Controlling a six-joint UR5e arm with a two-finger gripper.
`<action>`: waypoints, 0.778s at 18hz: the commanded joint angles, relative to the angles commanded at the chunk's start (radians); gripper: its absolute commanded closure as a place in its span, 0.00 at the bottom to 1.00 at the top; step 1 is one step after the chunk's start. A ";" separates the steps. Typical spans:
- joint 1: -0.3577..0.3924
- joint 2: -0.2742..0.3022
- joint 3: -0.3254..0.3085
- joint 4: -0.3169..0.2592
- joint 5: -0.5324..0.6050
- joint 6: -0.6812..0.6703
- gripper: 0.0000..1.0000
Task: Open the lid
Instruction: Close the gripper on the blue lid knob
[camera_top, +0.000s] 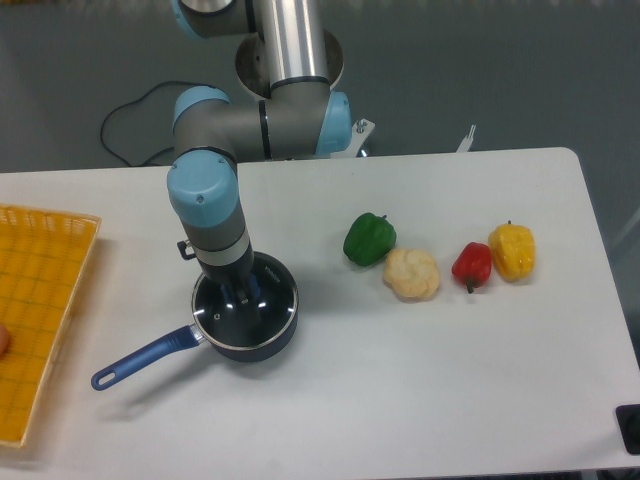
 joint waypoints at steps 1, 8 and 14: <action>0.000 0.000 0.000 0.000 0.000 0.000 0.00; 0.005 0.006 0.000 -0.002 0.006 0.006 0.08; 0.005 0.008 -0.005 -0.003 0.011 0.005 0.27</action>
